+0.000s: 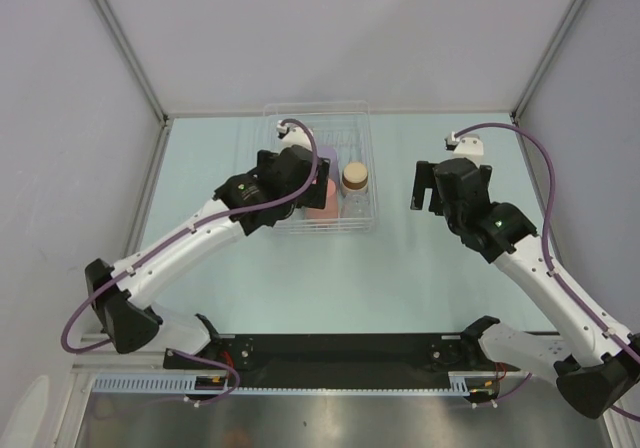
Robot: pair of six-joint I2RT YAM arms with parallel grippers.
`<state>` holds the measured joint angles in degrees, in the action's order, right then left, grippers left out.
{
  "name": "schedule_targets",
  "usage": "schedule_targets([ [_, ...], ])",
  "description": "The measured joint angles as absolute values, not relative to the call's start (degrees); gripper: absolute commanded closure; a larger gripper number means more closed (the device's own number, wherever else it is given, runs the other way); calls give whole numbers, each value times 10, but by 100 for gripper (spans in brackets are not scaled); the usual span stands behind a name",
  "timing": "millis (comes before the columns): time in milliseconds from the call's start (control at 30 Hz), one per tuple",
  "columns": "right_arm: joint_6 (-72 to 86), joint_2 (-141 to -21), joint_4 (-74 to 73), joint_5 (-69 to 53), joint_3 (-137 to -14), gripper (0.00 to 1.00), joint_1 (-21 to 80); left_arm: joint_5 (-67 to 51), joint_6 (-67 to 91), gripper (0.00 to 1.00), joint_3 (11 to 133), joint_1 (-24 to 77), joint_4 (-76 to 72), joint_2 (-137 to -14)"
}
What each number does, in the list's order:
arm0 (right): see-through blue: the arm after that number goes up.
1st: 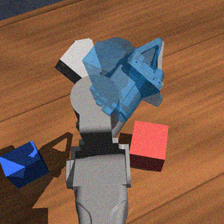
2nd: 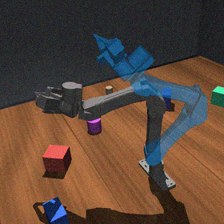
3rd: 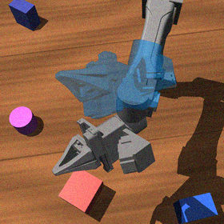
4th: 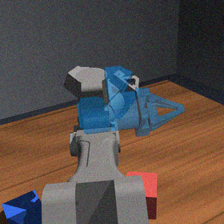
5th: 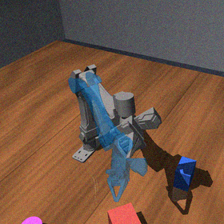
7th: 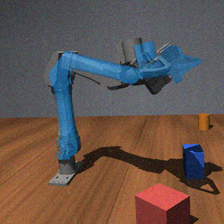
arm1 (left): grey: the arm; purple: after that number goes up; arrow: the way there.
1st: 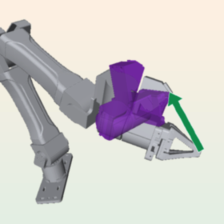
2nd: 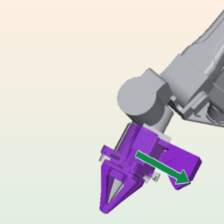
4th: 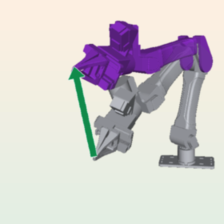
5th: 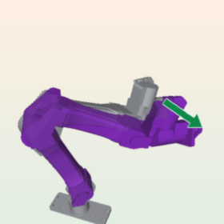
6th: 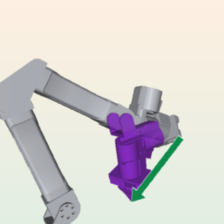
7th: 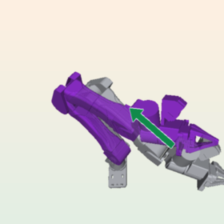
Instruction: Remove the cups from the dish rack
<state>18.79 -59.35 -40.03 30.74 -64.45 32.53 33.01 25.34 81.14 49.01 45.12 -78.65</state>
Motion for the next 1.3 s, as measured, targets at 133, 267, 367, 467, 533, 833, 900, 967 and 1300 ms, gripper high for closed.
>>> schedule_targets([
  [133,188,-594,-402,304,-646,0,325,322,253,0,836,478,452,-830],
  [267,188,-593,-402,300,-646,0,325,318,247,0,893,464,448,-906],
  [367,188,-594,-405,299,-646,0,326,308,243,0,925,457,444,-954],
  [467,188,-595,-410,299,-646,0,326,293,240,0,950,450,443,-989],
  [533,188,-595,-414,300,-646,0,326,282,241,0,962,446,442,-1005],
  [833,189,-594,-422,301,-646,0,326,257,250,0,978,432,443,-1047],
  [900,190,-594,-423,302,-646,0,326,251,252,0,978,431,445,-1055],
  [967,191,-594,-425,304,-646,0,326,248,255,0,978,431,447,-1062],
  [1300,195,-594,-427,306,-645,0,326,238,261,3,978,431,456,-1077],
])
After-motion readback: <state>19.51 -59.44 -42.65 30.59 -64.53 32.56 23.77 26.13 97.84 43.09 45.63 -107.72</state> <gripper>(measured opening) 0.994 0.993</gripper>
